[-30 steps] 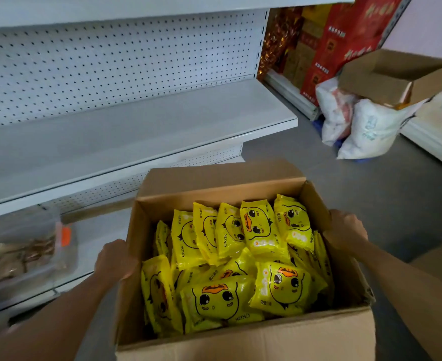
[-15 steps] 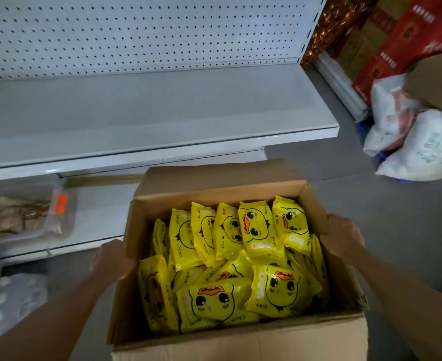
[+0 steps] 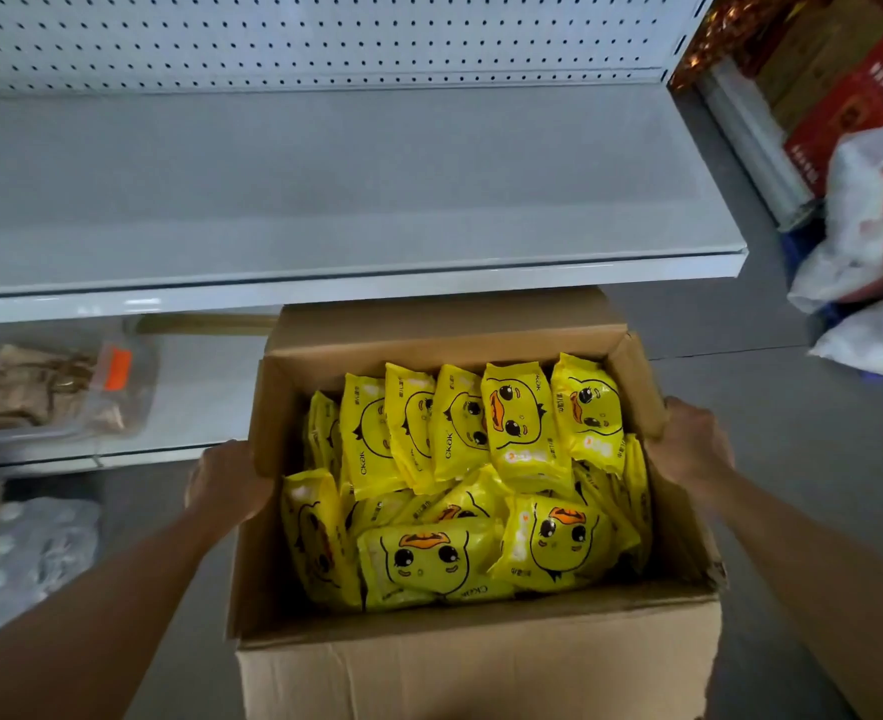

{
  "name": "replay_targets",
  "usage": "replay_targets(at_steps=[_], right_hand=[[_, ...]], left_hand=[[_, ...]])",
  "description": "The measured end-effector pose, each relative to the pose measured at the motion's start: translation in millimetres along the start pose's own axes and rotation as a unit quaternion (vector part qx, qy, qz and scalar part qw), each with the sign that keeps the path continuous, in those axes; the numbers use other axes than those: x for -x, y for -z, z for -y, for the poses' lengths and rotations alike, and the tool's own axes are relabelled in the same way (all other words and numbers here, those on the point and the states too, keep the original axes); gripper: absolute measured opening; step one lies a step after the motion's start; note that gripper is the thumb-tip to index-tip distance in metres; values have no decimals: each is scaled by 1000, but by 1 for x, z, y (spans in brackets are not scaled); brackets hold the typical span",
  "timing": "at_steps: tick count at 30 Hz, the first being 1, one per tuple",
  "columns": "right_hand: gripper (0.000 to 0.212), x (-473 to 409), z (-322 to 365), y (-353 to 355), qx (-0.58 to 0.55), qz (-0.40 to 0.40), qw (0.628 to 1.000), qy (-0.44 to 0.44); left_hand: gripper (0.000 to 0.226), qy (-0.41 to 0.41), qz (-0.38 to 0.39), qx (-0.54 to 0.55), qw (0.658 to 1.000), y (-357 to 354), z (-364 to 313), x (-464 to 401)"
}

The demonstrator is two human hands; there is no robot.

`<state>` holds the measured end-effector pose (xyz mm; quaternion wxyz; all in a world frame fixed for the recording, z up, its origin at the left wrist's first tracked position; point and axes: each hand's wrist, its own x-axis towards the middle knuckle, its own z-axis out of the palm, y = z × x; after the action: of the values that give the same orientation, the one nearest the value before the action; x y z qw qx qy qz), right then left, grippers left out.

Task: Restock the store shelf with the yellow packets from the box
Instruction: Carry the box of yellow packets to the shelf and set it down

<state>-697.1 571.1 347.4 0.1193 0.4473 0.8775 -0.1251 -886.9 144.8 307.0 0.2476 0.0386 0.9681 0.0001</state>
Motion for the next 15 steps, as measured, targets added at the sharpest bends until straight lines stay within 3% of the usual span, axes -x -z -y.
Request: replay_targets(at_steps=[15], right_hand=[[31, -5, -8, -22, 28, 12, 999, -13]], left_hand=[[22, 12, -23, -1, 1000, -16, -10, 7]])
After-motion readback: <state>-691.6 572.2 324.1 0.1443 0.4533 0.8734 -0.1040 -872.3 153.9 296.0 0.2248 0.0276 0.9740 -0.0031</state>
